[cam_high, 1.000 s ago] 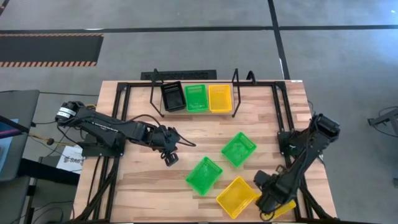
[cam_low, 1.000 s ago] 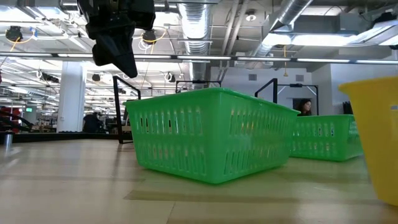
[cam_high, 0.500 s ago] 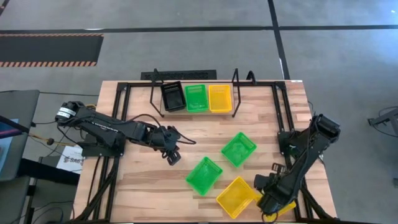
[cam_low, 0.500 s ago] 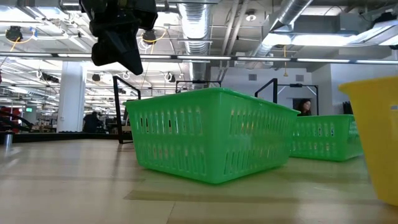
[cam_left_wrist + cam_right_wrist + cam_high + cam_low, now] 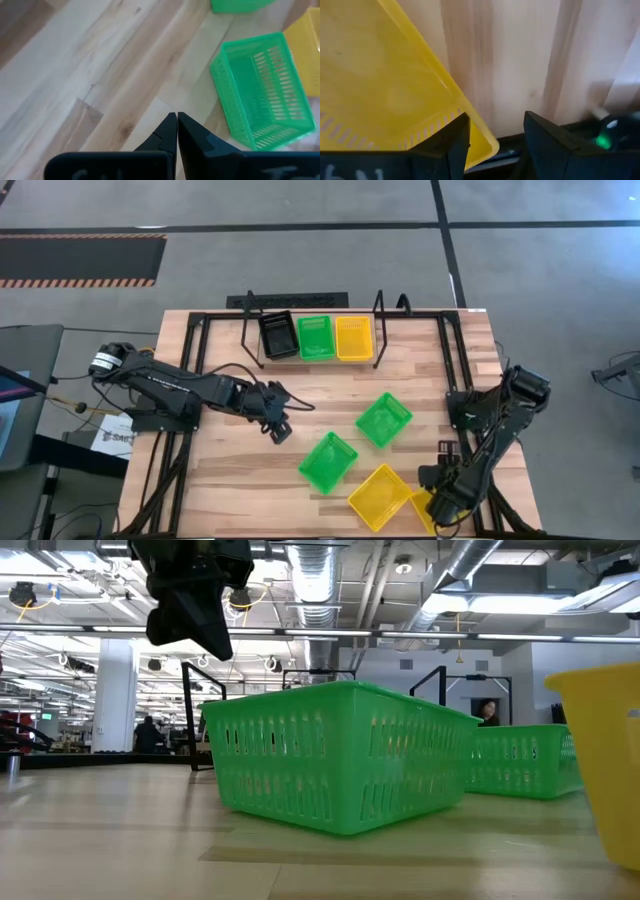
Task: Stack baskets on shelf by color
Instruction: Stack the right yellow bin on top of the yellow bin on the shelf
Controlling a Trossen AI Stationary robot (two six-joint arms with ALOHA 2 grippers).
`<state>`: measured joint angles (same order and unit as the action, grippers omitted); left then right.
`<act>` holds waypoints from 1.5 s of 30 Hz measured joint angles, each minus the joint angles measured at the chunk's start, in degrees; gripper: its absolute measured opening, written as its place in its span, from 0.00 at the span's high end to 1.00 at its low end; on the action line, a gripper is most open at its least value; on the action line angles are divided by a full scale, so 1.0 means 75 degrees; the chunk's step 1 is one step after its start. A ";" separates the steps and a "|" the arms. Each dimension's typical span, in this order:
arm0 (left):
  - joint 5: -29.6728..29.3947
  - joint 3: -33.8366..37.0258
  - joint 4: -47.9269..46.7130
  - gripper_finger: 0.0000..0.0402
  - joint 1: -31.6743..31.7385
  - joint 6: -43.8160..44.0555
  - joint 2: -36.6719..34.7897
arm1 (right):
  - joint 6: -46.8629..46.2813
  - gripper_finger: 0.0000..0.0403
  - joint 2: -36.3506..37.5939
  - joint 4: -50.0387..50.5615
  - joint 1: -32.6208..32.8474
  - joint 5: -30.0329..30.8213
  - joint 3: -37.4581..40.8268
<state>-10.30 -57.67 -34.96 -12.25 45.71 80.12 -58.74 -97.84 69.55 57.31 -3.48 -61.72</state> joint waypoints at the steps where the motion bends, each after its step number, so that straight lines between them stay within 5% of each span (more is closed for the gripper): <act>1: -0.0074 0.0000 0.0003 1.00 0.0000 0.0000 0.0000 | 0.0162 0.49 0.0000 -0.0055 -0.0007 0.0045 0.0082; 14: -0.0364 0.0000 -0.0006 1.00 0.0000 0.0308 0.0029 | 0.0946 0.51 0.0404 0.0167 -0.0518 0.0102 -0.0198; 23: -0.0483 0.0000 -0.0016 1.00 -0.0007 0.0314 0.0087 | 0.1243 0.51 0.0839 -0.0183 -0.0663 0.0996 -0.0314; 29: -0.0481 0.0000 -0.0026 1.00 -0.0031 0.0321 0.0087 | 0.1281 0.51 0.0761 -0.1477 -0.0531 0.0597 0.0100; 45: -0.0535 0.0000 -0.0012 1.00 -0.0172 0.0487 0.0085 | 0.1417 0.51 0.0761 -0.1542 -0.0388 0.0087 0.0191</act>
<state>-14.31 -57.67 -35.05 -13.54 49.36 80.75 -48.11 -92.14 57.98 54.40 -2.83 -60.29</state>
